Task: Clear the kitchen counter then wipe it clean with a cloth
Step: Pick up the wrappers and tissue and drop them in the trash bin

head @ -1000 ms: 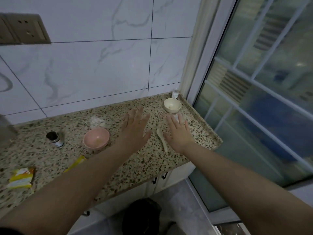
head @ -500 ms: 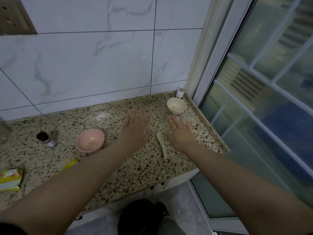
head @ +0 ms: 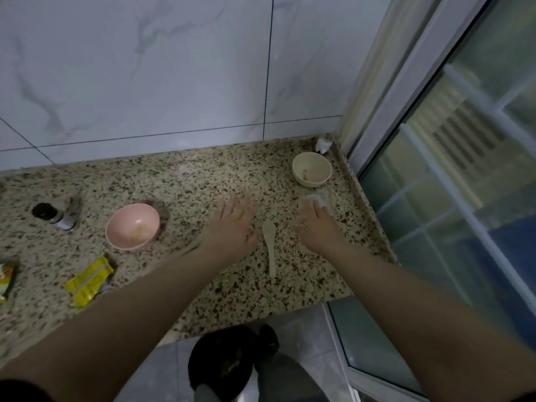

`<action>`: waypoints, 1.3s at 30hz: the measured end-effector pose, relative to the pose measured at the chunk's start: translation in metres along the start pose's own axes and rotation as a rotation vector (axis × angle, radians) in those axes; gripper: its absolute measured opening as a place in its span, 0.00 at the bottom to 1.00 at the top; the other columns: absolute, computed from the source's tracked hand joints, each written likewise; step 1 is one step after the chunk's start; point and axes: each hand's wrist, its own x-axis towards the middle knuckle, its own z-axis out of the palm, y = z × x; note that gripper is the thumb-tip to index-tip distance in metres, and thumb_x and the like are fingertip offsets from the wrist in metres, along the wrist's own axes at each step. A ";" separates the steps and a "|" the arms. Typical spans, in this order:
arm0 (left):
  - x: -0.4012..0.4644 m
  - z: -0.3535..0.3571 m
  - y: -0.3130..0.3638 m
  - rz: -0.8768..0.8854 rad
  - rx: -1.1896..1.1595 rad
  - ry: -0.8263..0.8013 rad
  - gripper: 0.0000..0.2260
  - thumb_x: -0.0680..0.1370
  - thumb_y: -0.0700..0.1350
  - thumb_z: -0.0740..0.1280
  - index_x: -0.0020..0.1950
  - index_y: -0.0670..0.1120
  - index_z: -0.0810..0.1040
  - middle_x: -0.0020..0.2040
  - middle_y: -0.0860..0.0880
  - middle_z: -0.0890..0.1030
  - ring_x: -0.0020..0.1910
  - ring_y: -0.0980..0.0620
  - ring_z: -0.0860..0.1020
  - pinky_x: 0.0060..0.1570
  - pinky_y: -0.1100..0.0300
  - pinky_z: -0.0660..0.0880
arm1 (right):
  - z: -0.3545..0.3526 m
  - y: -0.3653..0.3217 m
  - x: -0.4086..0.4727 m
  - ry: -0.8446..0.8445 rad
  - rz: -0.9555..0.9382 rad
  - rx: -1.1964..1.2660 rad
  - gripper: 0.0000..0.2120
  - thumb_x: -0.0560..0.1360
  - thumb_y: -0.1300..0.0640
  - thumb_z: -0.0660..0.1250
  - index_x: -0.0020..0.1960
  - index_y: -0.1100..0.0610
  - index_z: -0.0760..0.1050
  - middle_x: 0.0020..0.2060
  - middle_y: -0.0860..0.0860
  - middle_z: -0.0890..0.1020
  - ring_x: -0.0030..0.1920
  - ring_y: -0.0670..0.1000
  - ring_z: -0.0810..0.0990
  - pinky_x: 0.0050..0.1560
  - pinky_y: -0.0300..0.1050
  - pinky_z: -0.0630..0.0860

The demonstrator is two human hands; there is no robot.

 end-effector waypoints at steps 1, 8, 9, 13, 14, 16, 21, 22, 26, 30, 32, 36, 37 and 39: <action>0.004 0.005 0.003 -0.001 -0.002 0.000 0.30 0.83 0.61 0.47 0.81 0.52 0.43 0.81 0.49 0.39 0.80 0.44 0.38 0.77 0.46 0.36 | 0.000 0.006 0.005 -0.008 0.012 -0.005 0.35 0.82 0.46 0.56 0.81 0.54 0.41 0.80 0.56 0.44 0.79 0.61 0.45 0.78 0.57 0.49; 0.031 0.024 0.024 0.029 -0.076 0.033 0.25 0.83 0.57 0.53 0.80 0.53 0.55 0.81 0.51 0.53 0.81 0.46 0.50 0.77 0.51 0.43 | -0.007 0.038 0.048 0.026 -0.084 -0.105 0.38 0.79 0.48 0.63 0.80 0.55 0.46 0.80 0.54 0.43 0.80 0.59 0.41 0.79 0.57 0.47; 0.035 0.024 0.023 0.084 -0.103 0.085 0.21 0.83 0.53 0.57 0.76 0.53 0.63 0.78 0.52 0.62 0.78 0.46 0.60 0.77 0.51 0.52 | -0.009 0.040 0.057 0.020 -0.131 -0.143 0.38 0.79 0.48 0.63 0.80 0.56 0.46 0.80 0.54 0.43 0.80 0.59 0.41 0.79 0.57 0.48; 0.030 0.020 0.017 0.225 -0.174 0.220 0.10 0.80 0.43 0.61 0.59 0.52 0.75 0.59 0.53 0.77 0.58 0.51 0.76 0.57 0.53 0.75 | -0.015 0.039 0.070 0.014 -0.208 -0.134 0.37 0.79 0.50 0.65 0.80 0.55 0.48 0.80 0.52 0.51 0.79 0.55 0.50 0.77 0.55 0.57; 0.029 0.020 0.016 0.223 -0.192 0.222 0.10 0.80 0.42 0.61 0.58 0.52 0.76 0.58 0.53 0.77 0.56 0.51 0.77 0.55 0.54 0.75 | -0.014 0.038 0.072 0.010 -0.206 -0.111 0.36 0.79 0.51 0.64 0.80 0.54 0.49 0.79 0.52 0.53 0.79 0.55 0.53 0.75 0.54 0.59; 0.023 0.024 0.011 0.219 -0.209 0.231 0.11 0.79 0.41 0.60 0.58 0.51 0.77 0.55 0.52 0.78 0.54 0.52 0.77 0.54 0.55 0.76 | -0.011 0.033 0.073 0.010 -0.200 -0.101 0.35 0.79 0.54 0.64 0.80 0.54 0.51 0.79 0.52 0.55 0.78 0.55 0.55 0.74 0.52 0.62; 0.010 0.023 -0.008 0.175 -0.188 0.258 0.12 0.78 0.39 0.62 0.58 0.50 0.78 0.53 0.52 0.79 0.51 0.53 0.77 0.51 0.64 0.69 | -0.005 0.013 0.075 -0.097 -0.148 -0.130 0.43 0.76 0.52 0.71 0.80 0.58 0.48 0.78 0.56 0.57 0.78 0.57 0.54 0.76 0.53 0.59; 0.009 0.021 -0.009 0.168 -0.183 0.259 0.12 0.78 0.38 0.62 0.58 0.50 0.79 0.52 0.52 0.79 0.50 0.52 0.77 0.49 0.65 0.67 | -0.005 0.012 0.076 -0.089 -0.155 -0.152 0.41 0.76 0.53 0.71 0.80 0.58 0.51 0.76 0.57 0.60 0.77 0.57 0.57 0.74 0.51 0.62; -0.004 0.014 -0.018 0.141 -0.191 0.275 0.13 0.77 0.37 0.62 0.58 0.49 0.79 0.52 0.51 0.80 0.49 0.52 0.78 0.47 0.59 0.75 | -0.003 0.004 0.075 -0.047 -0.145 -0.205 0.27 0.76 0.55 0.69 0.72 0.58 0.65 0.68 0.56 0.71 0.70 0.57 0.66 0.62 0.50 0.72; -0.021 0.009 -0.025 0.125 -0.203 0.306 0.13 0.76 0.35 0.63 0.57 0.47 0.80 0.53 0.49 0.81 0.49 0.49 0.80 0.47 0.53 0.78 | -0.005 -0.005 0.072 -0.012 -0.164 -0.157 0.33 0.75 0.51 0.71 0.75 0.58 0.61 0.69 0.59 0.71 0.69 0.59 0.69 0.64 0.51 0.73; -0.031 0.007 -0.031 0.095 -0.190 0.323 0.13 0.76 0.35 0.63 0.57 0.46 0.80 0.52 0.48 0.81 0.49 0.48 0.80 0.46 0.54 0.78 | -0.011 -0.015 0.071 0.053 -0.226 -0.137 0.34 0.74 0.52 0.71 0.75 0.58 0.60 0.68 0.59 0.72 0.67 0.60 0.71 0.63 0.51 0.73; -0.059 0.005 -0.051 -0.009 -0.139 0.363 0.09 0.76 0.41 0.66 0.55 0.46 0.80 0.48 0.48 0.79 0.44 0.46 0.79 0.40 0.56 0.75 | -0.021 -0.054 0.066 0.182 -0.395 -0.103 0.32 0.71 0.54 0.73 0.72 0.56 0.65 0.64 0.57 0.75 0.63 0.59 0.73 0.60 0.51 0.74; -0.068 0.006 -0.058 -0.056 -0.136 0.378 0.08 0.76 0.43 0.66 0.54 0.46 0.79 0.48 0.47 0.79 0.44 0.46 0.79 0.39 0.56 0.74 | -0.022 -0.067 0.064 0.191 -0.431 -0.091 0.32 0.71 0.53 0.73 0.71 0.57 0.65 0.64 0.57 0.75 0.63 0.58 0.73 0.60 0.50 0.73; -0.087 0.007 -0.073 -0.186 -0.131 0.405 0.07 0.77 0.46 0.66 0.53 0.46 0.78 0.47 0.47 0.78 0.42 0.44 0.78 0.35 0.55 0.72 | -0.020 -0.090 0.054 0.178 -0.491 -0.060 0.32 0.71 0.52 0.73 0.71 0.57 0.66 0.64 0.57 0.74 0.63 0.58 0.73 0.60 0.50 0.73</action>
